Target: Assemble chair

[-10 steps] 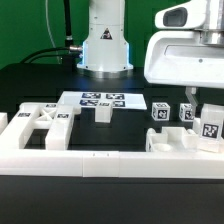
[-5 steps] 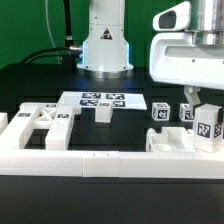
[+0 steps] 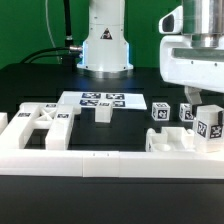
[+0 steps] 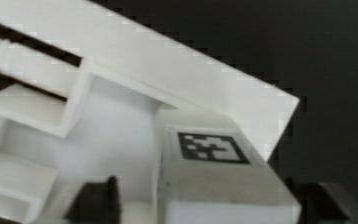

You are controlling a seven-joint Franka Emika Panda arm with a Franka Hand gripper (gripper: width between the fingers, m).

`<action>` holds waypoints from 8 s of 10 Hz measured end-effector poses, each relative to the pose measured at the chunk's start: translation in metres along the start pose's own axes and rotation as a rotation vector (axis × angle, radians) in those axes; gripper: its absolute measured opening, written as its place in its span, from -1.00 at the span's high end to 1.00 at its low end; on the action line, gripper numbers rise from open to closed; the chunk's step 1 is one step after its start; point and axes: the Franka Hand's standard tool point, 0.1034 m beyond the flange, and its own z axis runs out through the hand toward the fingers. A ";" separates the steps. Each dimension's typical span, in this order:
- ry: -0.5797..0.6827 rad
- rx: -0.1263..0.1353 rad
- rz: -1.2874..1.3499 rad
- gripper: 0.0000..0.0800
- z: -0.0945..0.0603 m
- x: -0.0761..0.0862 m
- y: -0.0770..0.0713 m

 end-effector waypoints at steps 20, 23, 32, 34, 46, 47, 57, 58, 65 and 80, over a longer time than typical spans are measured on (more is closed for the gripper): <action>0.043 -0.043 -1.032 0.29 0.002 0.001 -0.001; 0.049 -0.026 -0.751 0.29 0.002 0.001 -0.001; 0.008 0.016 0.127 0.29 0.002 0.001 0.000; 0.008 0.015 0.067 -0.12 0.003 0.001 0.000; 0.040 -0.011 -1.077 -0.62 -0.001 0.005 -0.003; 0.042 -0.015 -1.124 -0.62 -0.001 0.005 -0.003; 0.039 0.004 -0.752 0.28 0.000 0.007 -0.004; 0.041 0.007 -0.614 0.28 0.000 0.007 -0.003; 0.021 0.021 0.007 0.28 0.000 0.005 0.000; 0.048 -0.003 -1.089 -0.62 0.000 0.002 -0.005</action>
Offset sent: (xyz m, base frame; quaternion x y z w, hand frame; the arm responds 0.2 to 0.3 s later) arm 0.0000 0.0000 0.0000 0.0000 0.0000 -0.1938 0.9810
